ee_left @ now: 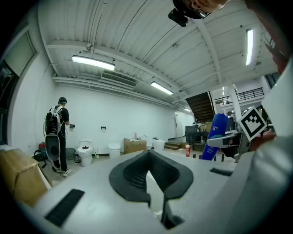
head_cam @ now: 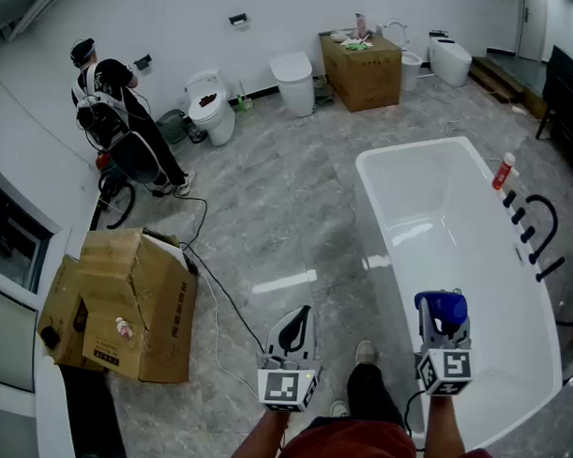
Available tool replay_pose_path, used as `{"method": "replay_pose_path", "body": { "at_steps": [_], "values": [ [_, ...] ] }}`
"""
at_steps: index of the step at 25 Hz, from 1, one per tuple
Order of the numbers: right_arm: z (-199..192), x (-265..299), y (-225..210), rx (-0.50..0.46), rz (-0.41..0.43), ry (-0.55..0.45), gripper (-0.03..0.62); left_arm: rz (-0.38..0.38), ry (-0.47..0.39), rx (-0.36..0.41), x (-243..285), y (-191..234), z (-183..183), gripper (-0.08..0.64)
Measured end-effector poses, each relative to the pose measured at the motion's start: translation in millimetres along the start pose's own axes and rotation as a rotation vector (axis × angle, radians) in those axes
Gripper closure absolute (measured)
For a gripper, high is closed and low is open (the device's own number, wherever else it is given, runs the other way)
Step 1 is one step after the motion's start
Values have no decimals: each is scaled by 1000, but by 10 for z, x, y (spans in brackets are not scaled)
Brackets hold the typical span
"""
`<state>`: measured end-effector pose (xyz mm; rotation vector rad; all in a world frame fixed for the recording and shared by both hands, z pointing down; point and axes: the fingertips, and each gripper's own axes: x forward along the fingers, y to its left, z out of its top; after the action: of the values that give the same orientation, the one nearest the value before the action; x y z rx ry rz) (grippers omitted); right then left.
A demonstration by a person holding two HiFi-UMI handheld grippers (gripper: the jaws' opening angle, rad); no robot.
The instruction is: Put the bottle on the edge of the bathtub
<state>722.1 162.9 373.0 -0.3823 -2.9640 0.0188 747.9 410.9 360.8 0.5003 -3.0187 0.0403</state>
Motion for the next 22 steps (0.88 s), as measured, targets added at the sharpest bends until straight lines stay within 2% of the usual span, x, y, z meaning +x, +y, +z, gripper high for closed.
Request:
{"method": "replay_pose_path", "body": {
  "at_steps": [6,10,15,22],
  "values": [
    [22,851,22,-13,29,-4,439,24,-18,18,714,457,52,555],
    [180,1675,-231,-9,41,-6,439,45,-30,12,1595,698,164,555],
    [401,2539,-575,-15,49,-17,439,26,-57,14,2610,824,425,555],
    [541,3416,-1061,4,31,-9,439,24,-78,24,3624,963,594,555]
  ]
}}
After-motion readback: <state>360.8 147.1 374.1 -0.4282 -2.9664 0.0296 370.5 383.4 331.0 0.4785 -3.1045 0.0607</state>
